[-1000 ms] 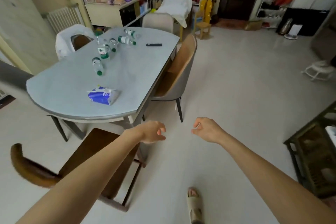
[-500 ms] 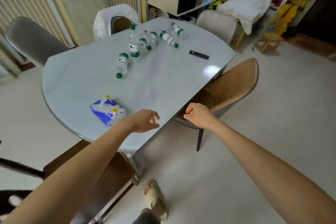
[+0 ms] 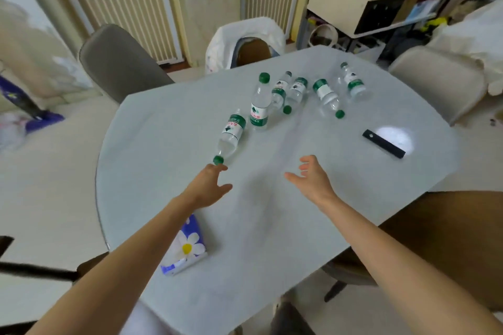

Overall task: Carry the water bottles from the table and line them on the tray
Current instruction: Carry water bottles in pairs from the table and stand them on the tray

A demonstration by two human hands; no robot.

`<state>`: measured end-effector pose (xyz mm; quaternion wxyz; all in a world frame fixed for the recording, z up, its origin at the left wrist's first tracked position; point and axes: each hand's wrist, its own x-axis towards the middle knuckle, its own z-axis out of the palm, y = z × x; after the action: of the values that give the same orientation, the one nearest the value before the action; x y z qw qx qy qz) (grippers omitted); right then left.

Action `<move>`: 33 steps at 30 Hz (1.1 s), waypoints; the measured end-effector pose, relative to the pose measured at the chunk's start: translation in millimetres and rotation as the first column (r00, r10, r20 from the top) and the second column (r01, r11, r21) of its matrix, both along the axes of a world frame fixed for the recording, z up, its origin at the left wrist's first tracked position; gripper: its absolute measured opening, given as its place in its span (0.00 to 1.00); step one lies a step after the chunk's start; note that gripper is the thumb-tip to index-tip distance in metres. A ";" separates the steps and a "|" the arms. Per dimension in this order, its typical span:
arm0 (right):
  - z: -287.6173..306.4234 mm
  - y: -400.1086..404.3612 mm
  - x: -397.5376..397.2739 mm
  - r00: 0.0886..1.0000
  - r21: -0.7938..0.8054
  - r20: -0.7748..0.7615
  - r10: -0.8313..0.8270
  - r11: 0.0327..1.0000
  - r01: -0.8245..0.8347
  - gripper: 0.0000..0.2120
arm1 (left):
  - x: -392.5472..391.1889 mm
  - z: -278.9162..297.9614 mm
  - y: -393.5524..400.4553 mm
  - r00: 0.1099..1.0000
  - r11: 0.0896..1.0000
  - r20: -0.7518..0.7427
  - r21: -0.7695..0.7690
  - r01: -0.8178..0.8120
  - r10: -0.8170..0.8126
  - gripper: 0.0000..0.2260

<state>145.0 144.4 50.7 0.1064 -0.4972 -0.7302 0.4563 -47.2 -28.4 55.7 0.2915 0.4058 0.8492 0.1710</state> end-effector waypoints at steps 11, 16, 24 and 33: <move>-57.2 163.0 -150.4 0.975 -0.013 -0.162 0.151 0.988 -0.155 0.41 | -51.4 -76.1 94.1 0.796 0.812 0.164 -0.092 -0.576 0.583 0.31; -74.8 186.5 -188.6 0.927 -0.033 -0.307 0.216 0.971 -0.237 0.47 | -55.7 -102.8 114.9 0.658 0.688 0.227 -0.081 -0.722 0.718 0.30; -83.7 197.9 -222.9 0.898 0.016 -0.358 0.256 0.963 -0.269 0.36 | -40.0 -112.2 128.7 0.525 0.534 0.340 0.075 -0.842 0.781 0.18; -73.8 206.1 -203.1 0.858 -0.057 -0.354 0.373 0.907 -0.418 0.29 | -47.2 -30.2 128.4 0.675 0.574 0.055 0.478 -0.665 0.735 0.15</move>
<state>-58.1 350.6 -23.1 0.0997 -0.2573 -0.7561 0.5935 -94.4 99.9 25.5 0.0305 0.1043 0.8927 0.4374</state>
